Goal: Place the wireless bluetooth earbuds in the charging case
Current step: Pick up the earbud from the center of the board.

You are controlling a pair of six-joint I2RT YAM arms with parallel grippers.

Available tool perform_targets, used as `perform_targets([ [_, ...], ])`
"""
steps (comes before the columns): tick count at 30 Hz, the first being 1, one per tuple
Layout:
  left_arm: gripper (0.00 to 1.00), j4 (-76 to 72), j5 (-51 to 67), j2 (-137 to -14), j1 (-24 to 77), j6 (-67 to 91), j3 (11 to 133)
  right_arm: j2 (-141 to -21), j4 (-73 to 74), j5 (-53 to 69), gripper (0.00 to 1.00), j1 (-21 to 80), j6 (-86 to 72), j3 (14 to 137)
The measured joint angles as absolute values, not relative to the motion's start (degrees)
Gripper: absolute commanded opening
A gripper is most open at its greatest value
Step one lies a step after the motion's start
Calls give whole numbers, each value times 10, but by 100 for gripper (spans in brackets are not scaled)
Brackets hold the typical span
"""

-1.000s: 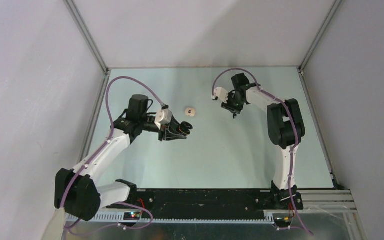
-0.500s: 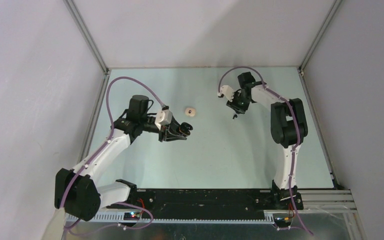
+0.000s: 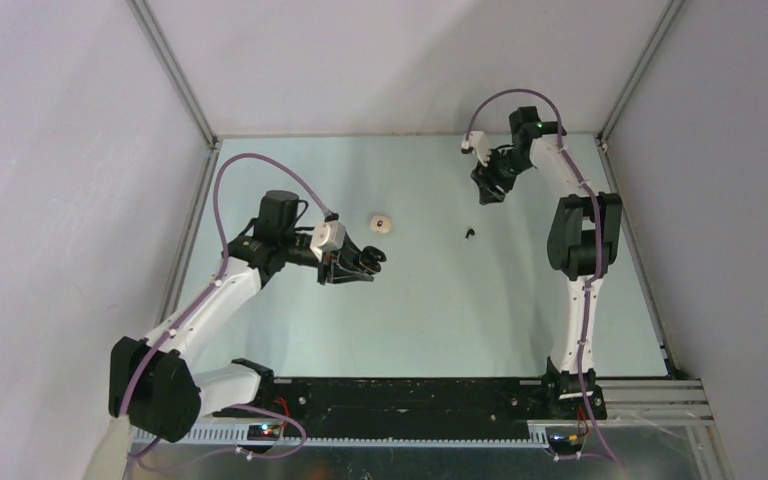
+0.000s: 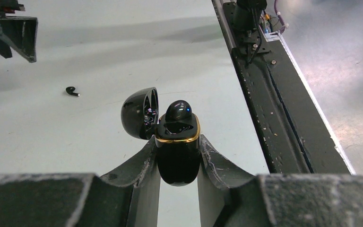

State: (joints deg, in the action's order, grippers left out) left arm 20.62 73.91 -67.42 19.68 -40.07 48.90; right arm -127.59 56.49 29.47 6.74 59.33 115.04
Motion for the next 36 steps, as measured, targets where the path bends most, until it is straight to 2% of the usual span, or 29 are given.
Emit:
perform_targets([
  [6, 8, 220, 740, -674, 197, -415, 497, -1298, 685, 343, 67, 54, 700, 1175],
  [11, 8, 233, 741, -674, 197, -425, 497, -1314, 723, 353, 68, 63, 788, 1158],
  [23, 8, 263, 742, -677, 198, -449, 511, -1314, 666, 301, 67, 101, 868, 1104],
  [36, 8, 282, 744, -678, 199, -466, 511, -1294, 622, 278, 56, 114, 947, 1041],
])
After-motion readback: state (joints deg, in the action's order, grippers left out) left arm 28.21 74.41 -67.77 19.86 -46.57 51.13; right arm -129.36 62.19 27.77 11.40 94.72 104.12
